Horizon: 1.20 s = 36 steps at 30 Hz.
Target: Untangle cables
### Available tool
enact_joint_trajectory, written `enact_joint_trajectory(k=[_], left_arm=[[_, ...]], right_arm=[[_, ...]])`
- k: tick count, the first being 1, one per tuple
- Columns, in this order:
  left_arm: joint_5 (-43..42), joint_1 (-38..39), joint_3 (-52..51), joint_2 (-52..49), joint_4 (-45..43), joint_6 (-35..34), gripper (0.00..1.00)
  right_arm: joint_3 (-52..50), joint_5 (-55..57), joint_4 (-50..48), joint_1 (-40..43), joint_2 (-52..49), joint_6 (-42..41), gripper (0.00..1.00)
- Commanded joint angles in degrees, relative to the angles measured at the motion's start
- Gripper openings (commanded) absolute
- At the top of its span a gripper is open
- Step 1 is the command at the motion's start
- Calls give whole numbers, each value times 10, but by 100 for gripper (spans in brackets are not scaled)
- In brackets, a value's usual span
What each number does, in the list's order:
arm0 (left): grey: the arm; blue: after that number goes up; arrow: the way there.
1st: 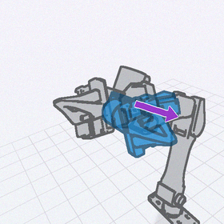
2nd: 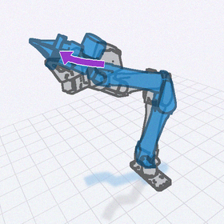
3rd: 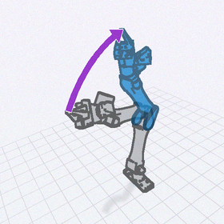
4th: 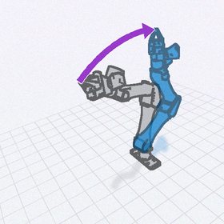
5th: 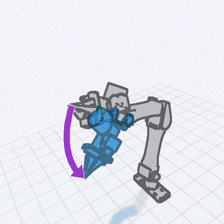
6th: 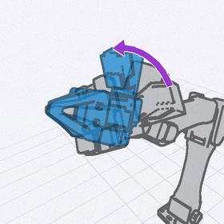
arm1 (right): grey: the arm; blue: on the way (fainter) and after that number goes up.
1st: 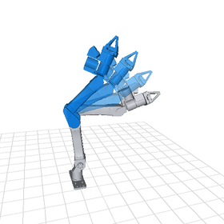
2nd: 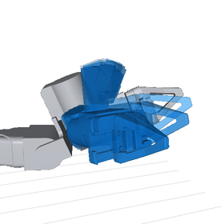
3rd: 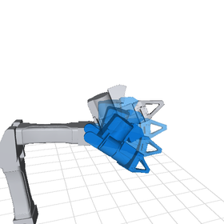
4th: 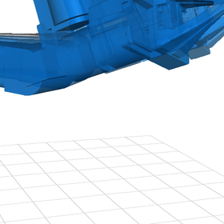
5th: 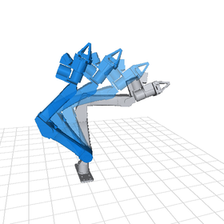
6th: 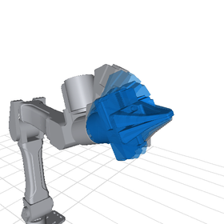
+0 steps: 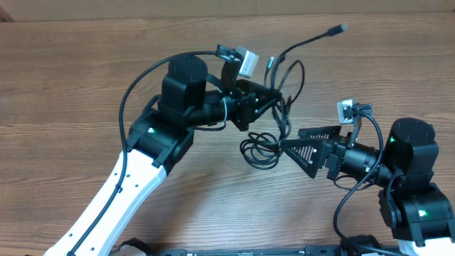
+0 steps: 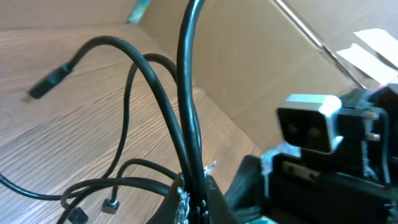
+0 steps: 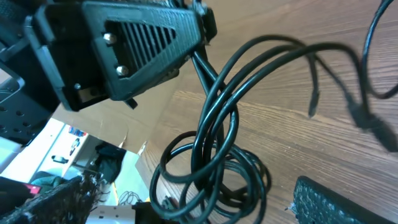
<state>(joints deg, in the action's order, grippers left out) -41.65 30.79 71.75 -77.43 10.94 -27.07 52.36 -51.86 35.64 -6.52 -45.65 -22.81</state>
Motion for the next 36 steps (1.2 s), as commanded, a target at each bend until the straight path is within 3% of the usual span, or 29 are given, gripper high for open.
enact_joint_trajectory(k=[1,6,10,15,18,21,26,33,36], left_arm=[[-1,22,17,9,-10,-8,4],[3,38,17,9,-14,-8,4],[-17,38,17,9,-3,-6,4],[-71,38,17,9,4,73,4],[-75,38,17,9,5,78,4],[-75,38,17,9,10,78,4],[-75,38,17,9,12,78,4],[-66,37,17,9,33,83,4],[-12,36,17,9,79,89,4]], right_arm=[[7,-10,0,-2,3,4,96],[7,-10,0,-2,3,4,79],[7,-7,0,-2,3,6,79],[7,-7,0,-2,3,6,76],[7,-7,0,-2,3,6,56],[7,-7,0,-2,3,6,28],[7,-4,0,-2,3,6,5],[7,-3,2,-2,3,6,4],[7,-1,2,-2,3,6,4]])
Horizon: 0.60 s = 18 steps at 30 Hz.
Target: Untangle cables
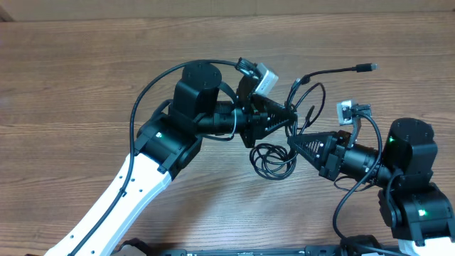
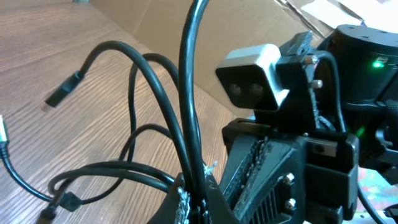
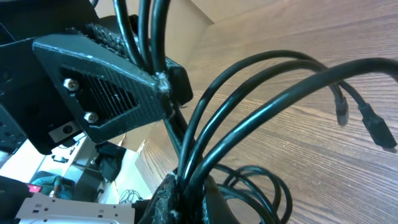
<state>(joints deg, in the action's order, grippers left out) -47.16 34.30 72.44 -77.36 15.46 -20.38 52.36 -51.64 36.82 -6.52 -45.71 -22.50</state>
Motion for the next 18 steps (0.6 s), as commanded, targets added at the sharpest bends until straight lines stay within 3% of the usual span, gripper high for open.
enact_joint_trajectory(k=[1,9,18], left_arm=[[55,1,10,9,44,22,4],[177,1,10,9,165,22,4],[191,1,10,9,174,22,4]], right_arm=[[7,-3,-10,-2,3,3,4],[7,12,-10,-2,3,3,4],[7,27,-3,-2,3,3,4]])
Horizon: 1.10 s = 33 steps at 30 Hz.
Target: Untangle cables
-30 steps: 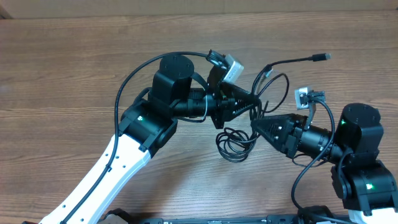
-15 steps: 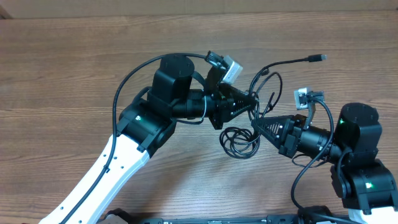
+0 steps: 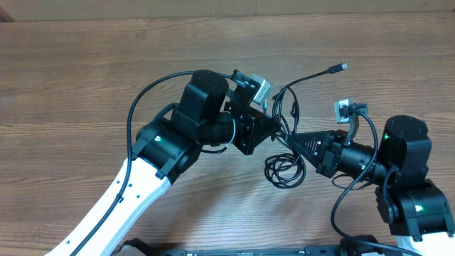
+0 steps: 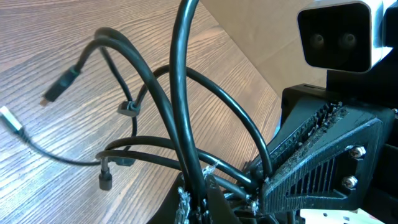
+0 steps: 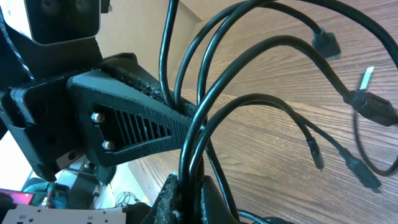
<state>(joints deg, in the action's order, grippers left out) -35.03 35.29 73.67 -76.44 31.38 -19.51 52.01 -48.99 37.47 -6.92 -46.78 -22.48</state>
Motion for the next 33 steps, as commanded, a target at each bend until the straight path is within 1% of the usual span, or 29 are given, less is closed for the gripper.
enact_joint_trajectory(k=[1,3,5,7,9,11,12,14,17,19,21,27,30,33], left_arm=[[69,-9,-2,0,12,13,4],[44,-9,-2,0,2,13,4],[0,-9,-2,0,-17,14,4],[-58,-8,-2,0,-49,16,4],[-89,-7,-2,0,-63,18,4],[-146,-7,-2,0,-75,51,4],[-153,-6,-2,0,-74,57,4],[-165,-6,-2,0,-75,63,4],[-165,-7,-2,0,-78,64,4],[-165,-7,-2,0,-81,76,4],[-171,-7,-2,0,-81,95,4],[-171,-7,-2,0,-81,182,4],[-171,-9,-2,0,-81,209,4],[-169,-13,-2,0,-81,210,4]], right_arm=[[11,1,-10,2,14,3,4],[11,0,-9,2,14,3,4],[11,-2,-9,2,14,2,8],[11,-2,-8,2,14,3,19],[11,-2,-8,2,14,2,29],[11,-11,-9,2,14,3,44],[11,-11,-9,2,14,3,45],[11,-12,-10,2,14,3,47],[11,-12,-10,2,14,3,47],[11,-12,-9,2,14,3,47],[11,-12,-9,2,14,3,47],[11,-4,-9,2,14,-2,47],[11,20,-8,2,14,-38,47],[11,49,-2,2,13,-85,48]])
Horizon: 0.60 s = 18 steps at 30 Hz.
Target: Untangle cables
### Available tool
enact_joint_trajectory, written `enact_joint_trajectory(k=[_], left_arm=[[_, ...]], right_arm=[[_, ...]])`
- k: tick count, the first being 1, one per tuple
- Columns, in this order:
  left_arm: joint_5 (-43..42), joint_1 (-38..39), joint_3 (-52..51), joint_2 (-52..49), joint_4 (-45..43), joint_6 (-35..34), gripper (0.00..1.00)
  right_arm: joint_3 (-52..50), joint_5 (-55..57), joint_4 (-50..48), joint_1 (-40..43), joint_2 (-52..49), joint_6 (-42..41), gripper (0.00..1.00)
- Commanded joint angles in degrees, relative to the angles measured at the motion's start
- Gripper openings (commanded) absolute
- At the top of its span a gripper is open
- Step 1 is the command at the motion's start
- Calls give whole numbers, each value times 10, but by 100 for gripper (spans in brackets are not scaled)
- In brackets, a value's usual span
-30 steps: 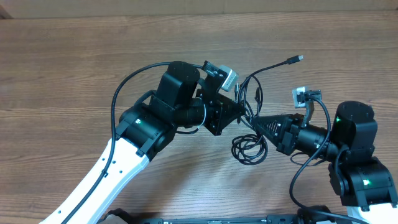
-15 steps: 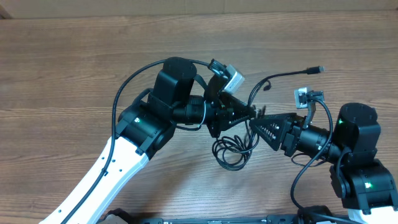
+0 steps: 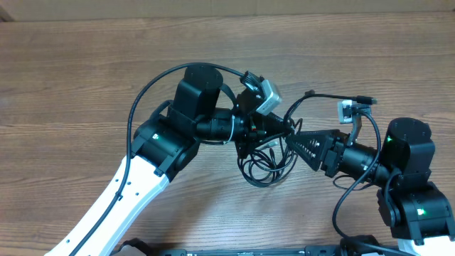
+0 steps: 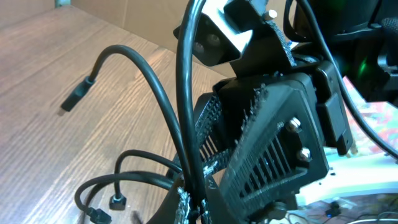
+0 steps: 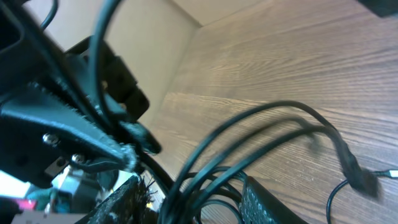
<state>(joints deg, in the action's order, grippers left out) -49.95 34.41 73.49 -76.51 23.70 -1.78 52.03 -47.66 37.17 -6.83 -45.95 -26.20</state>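
Note:
A bundle of black cables (image 3: 261, 169) hangs in loops between the two grippers at the middle of the table. My left gripper (image 3: 279, 134) is shut on the black cables (image 4: 184, 93), pinched at its fingertips (image 4: 193, 198). My right gripper (image 3: 293, 144) faces it tip to tip and stands open (image 5: 189, 208). Several cable strands (image 5: 261, 124) run between its spread fingers. One strand arcs up and right to a plug (image 3: 364, 99). Other plug ends dangle over the wood (image 4: 78, 96) (image 5: 357, 177). The left gripper's ribbed finger (image 5: 81, 118) shows close by in the right wrist view.
The wooden table (image 3: 71, 71) stretches round both arms. A cardboard wall (image 3: 213, 6) runs along the far edge. The right wrist camera (image 3: 347, 110) sits beside the arcing strand.
My right gripper has opened; it was shut on cable strands and they now lie loose between its fingers. The coils have shifted left and the free plug end has dropped lower right.
At first my left gripper held the cables up and my right gripper was open near the coils. Then the right gripper was shut on several strands, and both held the bundle close together. Now the right gripper is open again while the left keeps its hold.

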Motion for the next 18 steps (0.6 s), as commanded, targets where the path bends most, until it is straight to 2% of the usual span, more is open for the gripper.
enact_joint_trajectory(k=[1,5,18], left_arm=[[-20,-5,0,0,-5,33,4],[-22,-3,0,0,-19,33,4],[-20,-3,-1,0,-26,89,4]], right_arm=[[11,42,4,1,3,-59,48],[11,40,4,1,-18,-98,48],[11,0,-7,1,-52,-98,47]])
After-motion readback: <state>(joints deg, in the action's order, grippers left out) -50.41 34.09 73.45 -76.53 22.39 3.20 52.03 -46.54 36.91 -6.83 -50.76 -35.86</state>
